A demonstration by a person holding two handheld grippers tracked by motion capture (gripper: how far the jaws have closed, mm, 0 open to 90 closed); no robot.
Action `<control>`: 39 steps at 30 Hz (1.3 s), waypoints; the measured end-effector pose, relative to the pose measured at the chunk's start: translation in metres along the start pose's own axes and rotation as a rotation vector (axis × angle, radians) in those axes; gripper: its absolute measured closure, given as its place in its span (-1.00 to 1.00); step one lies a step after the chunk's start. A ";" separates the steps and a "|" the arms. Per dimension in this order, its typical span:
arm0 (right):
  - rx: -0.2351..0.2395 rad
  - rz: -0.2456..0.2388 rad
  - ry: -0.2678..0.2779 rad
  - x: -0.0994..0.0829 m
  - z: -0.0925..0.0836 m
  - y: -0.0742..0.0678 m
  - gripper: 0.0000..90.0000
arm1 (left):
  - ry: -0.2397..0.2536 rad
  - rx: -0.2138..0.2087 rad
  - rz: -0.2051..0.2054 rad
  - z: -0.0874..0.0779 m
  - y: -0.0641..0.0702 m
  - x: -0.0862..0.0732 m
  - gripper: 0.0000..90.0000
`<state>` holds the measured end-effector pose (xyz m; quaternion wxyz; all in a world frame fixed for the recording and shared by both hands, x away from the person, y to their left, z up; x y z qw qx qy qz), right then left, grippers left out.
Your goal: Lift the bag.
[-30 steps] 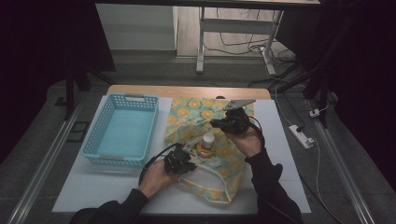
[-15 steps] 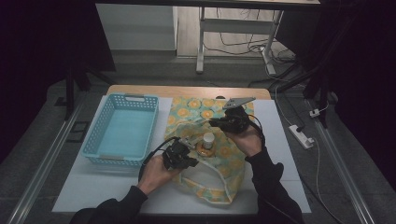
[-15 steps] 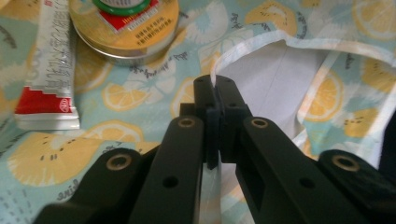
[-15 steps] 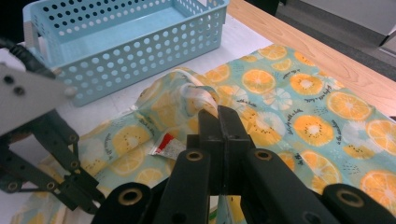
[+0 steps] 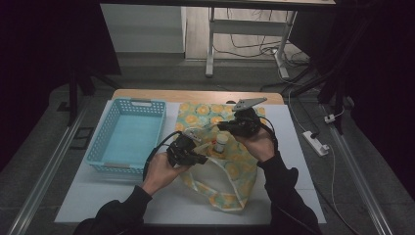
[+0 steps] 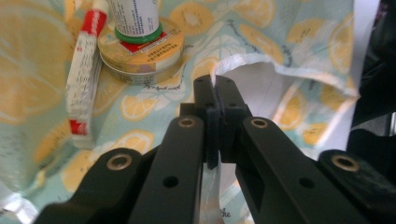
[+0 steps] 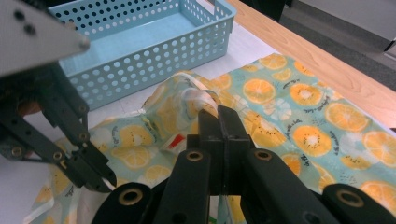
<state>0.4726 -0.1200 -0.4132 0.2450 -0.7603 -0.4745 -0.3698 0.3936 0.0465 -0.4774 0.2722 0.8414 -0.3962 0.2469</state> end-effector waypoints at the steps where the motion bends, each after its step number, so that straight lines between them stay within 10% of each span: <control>1: 0.000 -0.003 0.000 0.002 -0.001 0.000 1.00 | 0.008 -0.004 -0.003 -0.003 -0.001 0.002 0.99; 39: 0.031 -0.042 0.031 0.049 -0.028 -0.013 1.00 | 0.163 -0.004 -0.010 -0.094 -0.027 0.082 0.99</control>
Point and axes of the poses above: each handheld gripper's, and its own axes: z roughly forward along the jaws, x roughly out of its top, y roughly to its right, the point moved 4 cm from there along z, roughly forward along the jaws
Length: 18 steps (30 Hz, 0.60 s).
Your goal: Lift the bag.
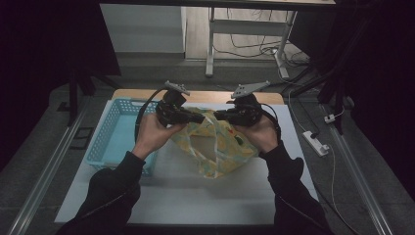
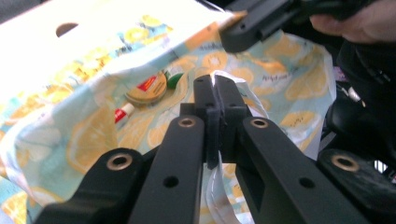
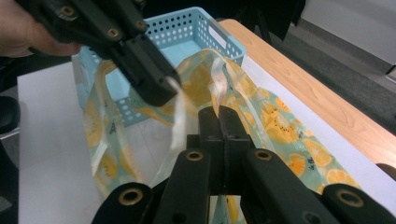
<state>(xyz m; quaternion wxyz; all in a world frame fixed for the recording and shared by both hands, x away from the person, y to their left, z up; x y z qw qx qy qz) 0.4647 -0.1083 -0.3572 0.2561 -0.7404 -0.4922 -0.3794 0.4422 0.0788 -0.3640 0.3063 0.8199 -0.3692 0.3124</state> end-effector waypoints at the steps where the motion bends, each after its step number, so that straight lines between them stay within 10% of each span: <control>1: 0.002 -0.001 0.003 0.002 -0.001 0.000 1.00 | 0.007 -0.001 -0.002 -0.002 0.000 0.003 0.99; 18: 0.006 -0.014 0.049 0.041 -0.025 0.000 1.00 | 0.115 0.017 0.007 -0.039 -0.005 0.047 0.99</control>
Point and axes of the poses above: each handheld gripper's, and its own axes: z roughly forward along the jaws, x roughly out of its top, y roughly to its right, the point moved 4 cm from there along z, roughly forward along the jaws
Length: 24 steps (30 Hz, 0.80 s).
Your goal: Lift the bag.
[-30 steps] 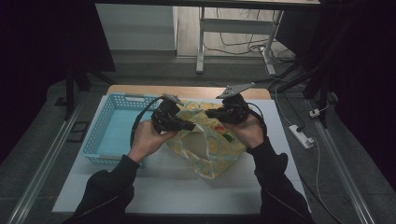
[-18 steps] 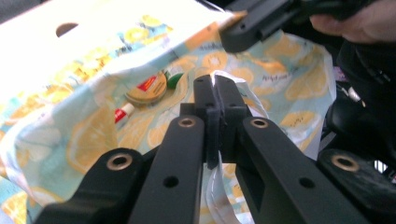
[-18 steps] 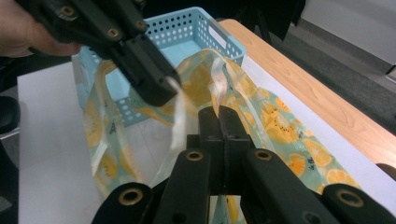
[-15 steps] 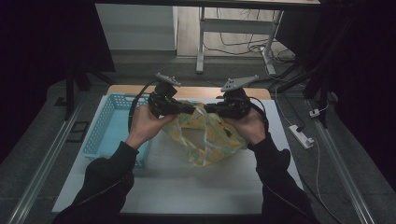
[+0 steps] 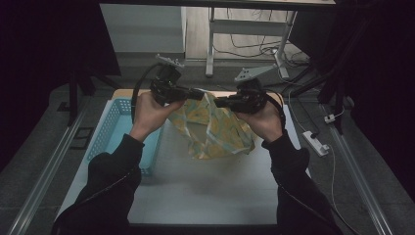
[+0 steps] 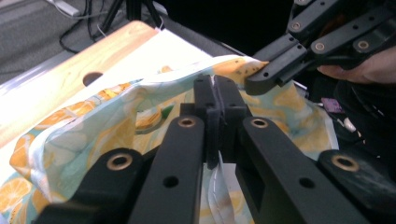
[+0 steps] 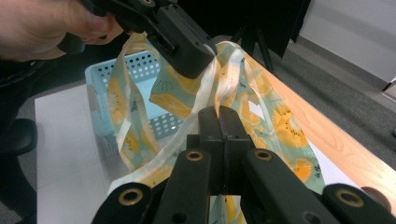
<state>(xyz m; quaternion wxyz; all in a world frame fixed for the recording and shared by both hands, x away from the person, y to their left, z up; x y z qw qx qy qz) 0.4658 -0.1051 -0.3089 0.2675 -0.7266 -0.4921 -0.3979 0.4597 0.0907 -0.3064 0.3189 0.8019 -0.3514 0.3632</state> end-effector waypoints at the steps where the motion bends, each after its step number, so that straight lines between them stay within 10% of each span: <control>1: -0.003 -0.001 0.002 0.003 -0.002 0.000 1.00 | 0.008 -0.002 -0.002 -0.002 0.000 0.003 0.99; 24: -0.060 -0.057 0.058 0.060 -0.035 -0.004 1.00 | 0.122 0.046 0.042 -0.033 0.003 0.053 0.99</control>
Point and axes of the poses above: each handheld gripper's, and its own axes: z roughly forward along the jaws, x roughly out of its top, y roughly to its right, the point moved 4 cm from there along z, roughly forward along the jaws
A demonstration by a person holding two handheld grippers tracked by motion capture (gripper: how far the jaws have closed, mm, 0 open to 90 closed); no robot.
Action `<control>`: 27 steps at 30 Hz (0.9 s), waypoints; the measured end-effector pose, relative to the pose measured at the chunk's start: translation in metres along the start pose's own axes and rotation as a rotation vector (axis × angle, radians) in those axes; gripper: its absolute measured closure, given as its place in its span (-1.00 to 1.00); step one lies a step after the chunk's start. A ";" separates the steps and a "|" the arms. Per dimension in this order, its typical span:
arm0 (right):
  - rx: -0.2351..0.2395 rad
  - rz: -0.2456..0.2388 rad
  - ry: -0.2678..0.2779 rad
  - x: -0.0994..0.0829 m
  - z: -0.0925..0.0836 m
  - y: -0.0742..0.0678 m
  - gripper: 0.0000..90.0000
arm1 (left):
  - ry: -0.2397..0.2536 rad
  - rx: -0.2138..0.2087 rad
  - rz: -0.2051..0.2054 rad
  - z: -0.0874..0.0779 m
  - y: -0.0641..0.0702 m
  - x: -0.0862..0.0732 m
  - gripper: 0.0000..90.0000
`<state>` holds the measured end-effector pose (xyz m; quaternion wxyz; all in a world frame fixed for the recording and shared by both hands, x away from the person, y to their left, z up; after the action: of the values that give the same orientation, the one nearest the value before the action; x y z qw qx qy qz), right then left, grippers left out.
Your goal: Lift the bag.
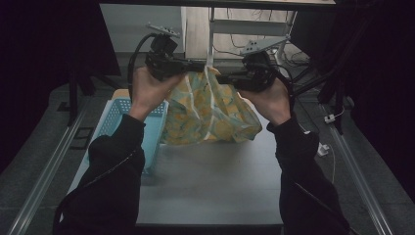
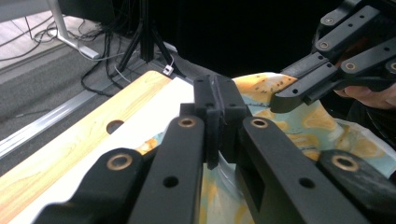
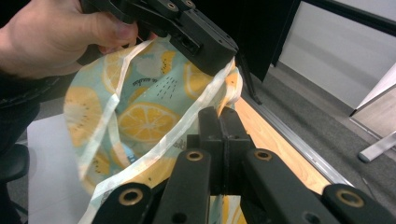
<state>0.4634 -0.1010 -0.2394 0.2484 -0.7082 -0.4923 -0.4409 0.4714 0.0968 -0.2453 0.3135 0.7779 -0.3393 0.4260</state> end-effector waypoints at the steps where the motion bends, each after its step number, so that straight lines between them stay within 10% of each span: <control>1: 0.000 -0.002 0.004 0.002 -0.001 0.000 1.00 | 0.007 0.001 0.000 -0.001 0.000 0.001 0.99; 27: -0.079 0.025 -0.060 -0.023 0.040 0.028 1.00 | -0.048 0.123 0.018 0.037 -0.035 -0.019 0.96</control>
<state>0.5011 -0.0913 -0.2769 0.2108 -0.7364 -0.4731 -0.4352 0.5084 0.0931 -0.2848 0.2529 0.8026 -0.3270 0.4300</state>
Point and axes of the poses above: each handheld gripper's, and its own axes: z roughly forward along the jaws, x roughly out of its top, y roughly to its right, the point moved 4 cm from there along z, roughly forward along the jaws
